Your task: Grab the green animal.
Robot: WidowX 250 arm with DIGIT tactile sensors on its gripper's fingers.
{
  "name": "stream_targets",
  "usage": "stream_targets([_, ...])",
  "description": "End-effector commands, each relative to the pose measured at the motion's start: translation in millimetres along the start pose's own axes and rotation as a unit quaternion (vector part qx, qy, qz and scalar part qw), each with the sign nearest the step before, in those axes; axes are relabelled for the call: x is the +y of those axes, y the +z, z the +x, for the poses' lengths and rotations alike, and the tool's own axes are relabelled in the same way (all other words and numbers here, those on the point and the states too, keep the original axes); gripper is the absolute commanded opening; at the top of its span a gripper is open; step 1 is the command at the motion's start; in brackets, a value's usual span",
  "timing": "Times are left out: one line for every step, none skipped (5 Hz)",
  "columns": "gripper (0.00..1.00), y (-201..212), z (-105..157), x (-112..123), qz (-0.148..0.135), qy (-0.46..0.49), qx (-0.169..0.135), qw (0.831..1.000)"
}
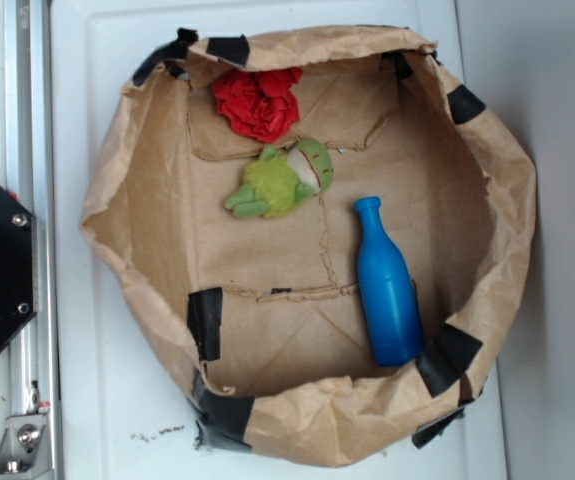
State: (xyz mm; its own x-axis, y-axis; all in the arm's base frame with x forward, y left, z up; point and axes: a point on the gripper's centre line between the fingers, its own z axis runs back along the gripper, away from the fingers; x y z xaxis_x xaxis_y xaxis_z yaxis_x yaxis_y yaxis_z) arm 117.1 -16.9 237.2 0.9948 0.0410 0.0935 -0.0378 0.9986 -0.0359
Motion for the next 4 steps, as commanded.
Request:
stream_targets([1.00,0,0,0,0.000,0.000,0.000,1.000])
stream_targets([1.00,-7,43,8,0.029,0.116,-0.018,0.993])
stream_targets([1.00,-20,74,19,0.034,0.199,-0.010,0.979])
stream_targets([1.00,-42,102,24,0.010,0.245,-0.014,0.969])
